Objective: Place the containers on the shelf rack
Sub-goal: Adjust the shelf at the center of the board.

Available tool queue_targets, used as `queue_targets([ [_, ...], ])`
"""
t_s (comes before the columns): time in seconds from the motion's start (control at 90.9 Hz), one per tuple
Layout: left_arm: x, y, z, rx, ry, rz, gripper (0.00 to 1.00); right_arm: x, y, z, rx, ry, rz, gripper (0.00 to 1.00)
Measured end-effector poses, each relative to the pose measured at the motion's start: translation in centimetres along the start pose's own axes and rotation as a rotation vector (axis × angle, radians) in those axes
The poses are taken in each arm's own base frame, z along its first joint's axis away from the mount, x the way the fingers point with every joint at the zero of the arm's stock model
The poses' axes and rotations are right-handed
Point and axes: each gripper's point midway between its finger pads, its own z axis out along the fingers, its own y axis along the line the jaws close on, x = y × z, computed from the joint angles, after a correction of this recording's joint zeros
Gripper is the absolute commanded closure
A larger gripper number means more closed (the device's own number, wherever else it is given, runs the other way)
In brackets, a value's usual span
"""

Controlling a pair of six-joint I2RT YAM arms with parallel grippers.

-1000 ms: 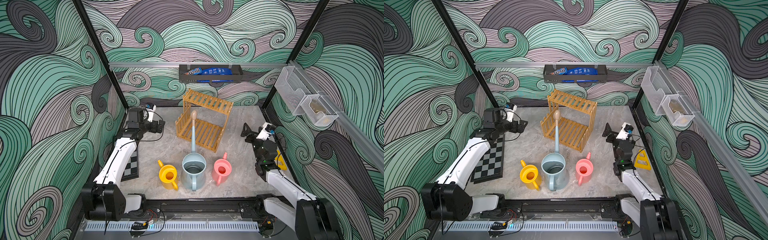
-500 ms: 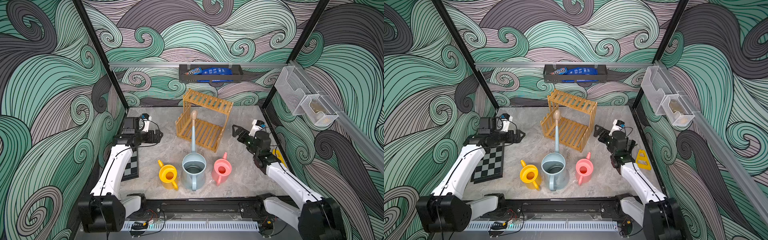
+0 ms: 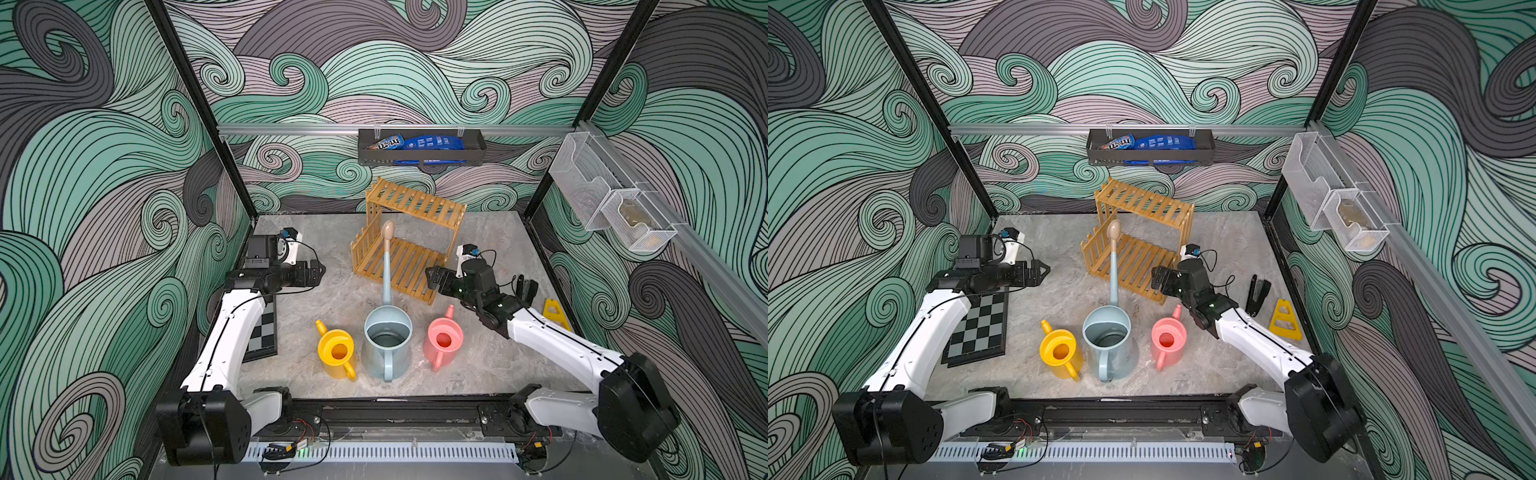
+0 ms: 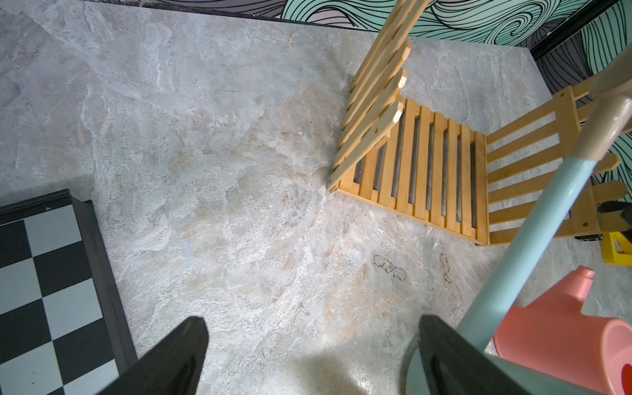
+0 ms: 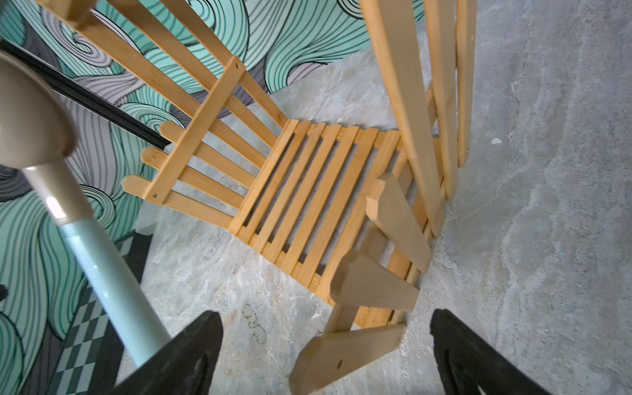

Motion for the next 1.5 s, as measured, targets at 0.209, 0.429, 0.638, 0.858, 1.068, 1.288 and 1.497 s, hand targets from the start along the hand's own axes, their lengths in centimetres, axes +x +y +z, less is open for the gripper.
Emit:
queue_targets([
  [0.209, 0.0, 0.0, 0.0, 0.002, 0.0, -0.003, 0.01, 0.5, -1.5, 1.1, 0.099, 0.018, -0.032, 0.17],
  [0.429, 0.0, 0.0, 0.0, 0.002, -0.001, -0.007, 0.01, 0.0, -1.7, 2.0, 0.152, 0.03, -0.085, 0.31],
  [0.638, 0.0, 0.0, 0.0, 0.002, -0.002, -0.012, 0.01, -0.4, -1.3, 3.2, 0.183, 0.055, -0.142, 0.4],
  [0.858, 0.0, 0.1, 0.2, 0.001, 0.004, -0.017, 0.01, -0.7, -1.3, 4.8, 0.226, 0.088, -0.197, 0.54],
  [1.068, 0.1, 0.1, 0.4, 0.001, 0.007, -0.019, 0.01, -1.5, -1.1, 5.7, 0.25, 0.085, -0.255, 0.64],
  [1.288, 0.0, 0.1, 0.4, 0.002, 0.006, -0.019, 0.01, -1.7, -1.3, 6.6, 0.259, 0.101, -0.332, 0.69],
  [1.497, 0.0, 0.1, 0.4, 0.0, 0.005, -0.018, 0.01, -3.1, -2.4, 7.4, 0.254, 0.107, -0.328, 0.75],
])
